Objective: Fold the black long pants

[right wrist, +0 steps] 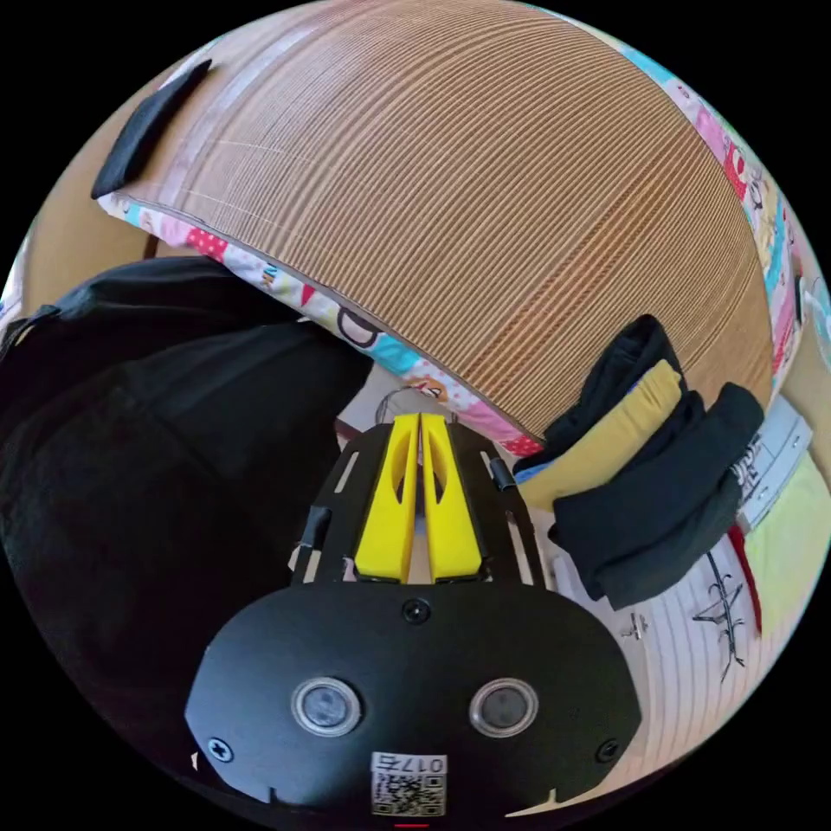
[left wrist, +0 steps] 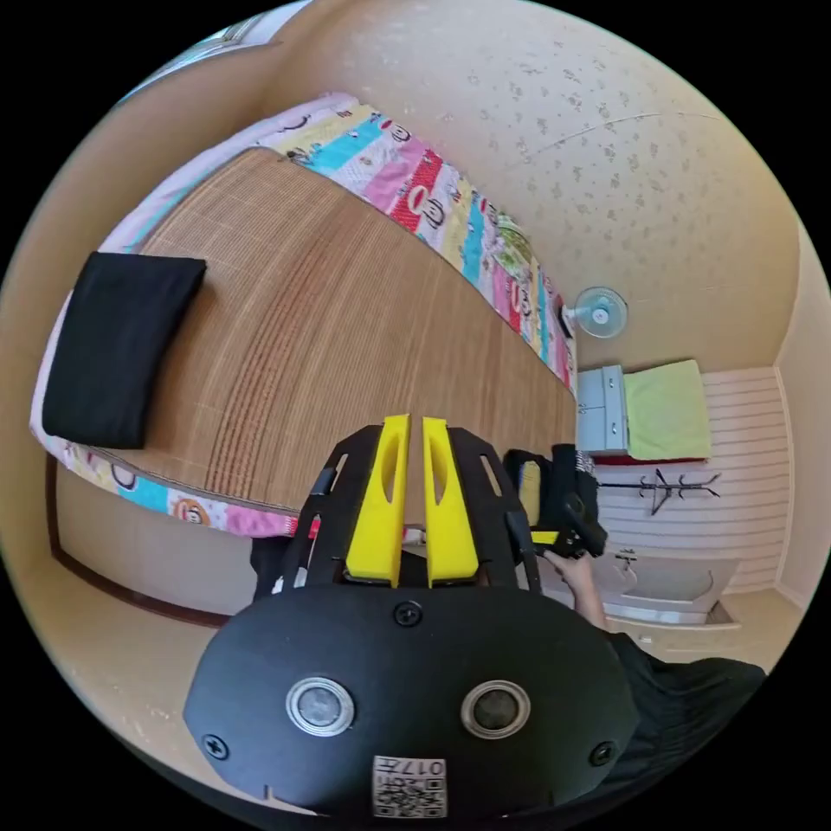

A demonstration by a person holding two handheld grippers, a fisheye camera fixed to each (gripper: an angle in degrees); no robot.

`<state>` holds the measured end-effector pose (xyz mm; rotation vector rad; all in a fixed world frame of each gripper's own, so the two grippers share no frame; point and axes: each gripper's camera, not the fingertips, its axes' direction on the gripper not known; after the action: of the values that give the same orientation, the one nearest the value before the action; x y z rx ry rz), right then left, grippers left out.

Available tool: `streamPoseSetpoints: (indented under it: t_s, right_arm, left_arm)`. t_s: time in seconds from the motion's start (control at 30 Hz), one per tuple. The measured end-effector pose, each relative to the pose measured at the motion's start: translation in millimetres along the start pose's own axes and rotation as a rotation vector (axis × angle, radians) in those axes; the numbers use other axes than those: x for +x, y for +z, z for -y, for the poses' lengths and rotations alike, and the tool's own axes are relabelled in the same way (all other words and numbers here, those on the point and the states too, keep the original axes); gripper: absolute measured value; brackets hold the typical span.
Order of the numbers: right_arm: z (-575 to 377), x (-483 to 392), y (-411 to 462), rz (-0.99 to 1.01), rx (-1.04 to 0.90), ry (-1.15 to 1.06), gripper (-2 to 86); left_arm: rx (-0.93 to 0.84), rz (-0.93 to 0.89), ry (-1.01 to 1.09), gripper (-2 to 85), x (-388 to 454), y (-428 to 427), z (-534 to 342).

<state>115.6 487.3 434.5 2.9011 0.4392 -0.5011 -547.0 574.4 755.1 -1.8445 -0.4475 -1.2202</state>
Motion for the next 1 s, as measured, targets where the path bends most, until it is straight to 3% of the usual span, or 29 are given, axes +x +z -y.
streamPoseSetpoints:
  t_s: [0.2, 0.3, 0.43, 0.57, 0.7, 0.8, 0.93, 1.0]
  right_arm:
    - [22.5, -9.2, -39.7, 0.623, 0.074, 0.045, 0.3]
    - [29.9, -21.3, -55.0, 0.603, 0.035, 0.11, 0.3]
    - [44.6, -41.3, -85.5, 0.533, -0.043, 0.142, 0.3]
    - [62.2, -60.5, -116.2, 0.537, -0.087, 0.157, 0.3]
    - [88.8, -93.8, -152.1, 0.484, -0.141, 0.12, 0.4]
    - [107.5, -114.9, -160.6, 0.439, -0.229, 0.094, 0.3]
    - [126.5, -135.5, -160.5, 0.447, -0.309, 0.064, 0.3]
    - [138.3, -146.6, -160.8, 0.457, -0.332, 0.056, 0.3]
  left_arm:
    - [-0.034, 0.093, -0.219, 4.9, -105.2, -21.5, 50.8]
    - [-0.033, 0.184, -0.306, 6.0, -164.6, -42.1, 67.3]
    - [-0.031, 0.122, -0.338, 7.3, -249.4, -79.2, 92.3]
    - [-0.06, 0.395, -0.428, 9.6, -323.3, -128.9, 116.3]
    - [-0.076, 0.471, -0.493, 12.6, -372.5, -157.8, 128.1]
    - [-0.088, 0.348, -0.491, 11.0, -397.3, -154.9, 132.0]
    - [-0.003, 0.013, -0.683, 6.3, -434.0, -156.8, 115.4]
    - [-0.001, -0.116, -0.678, 5.2, -440.9, -164.5, 111.1]
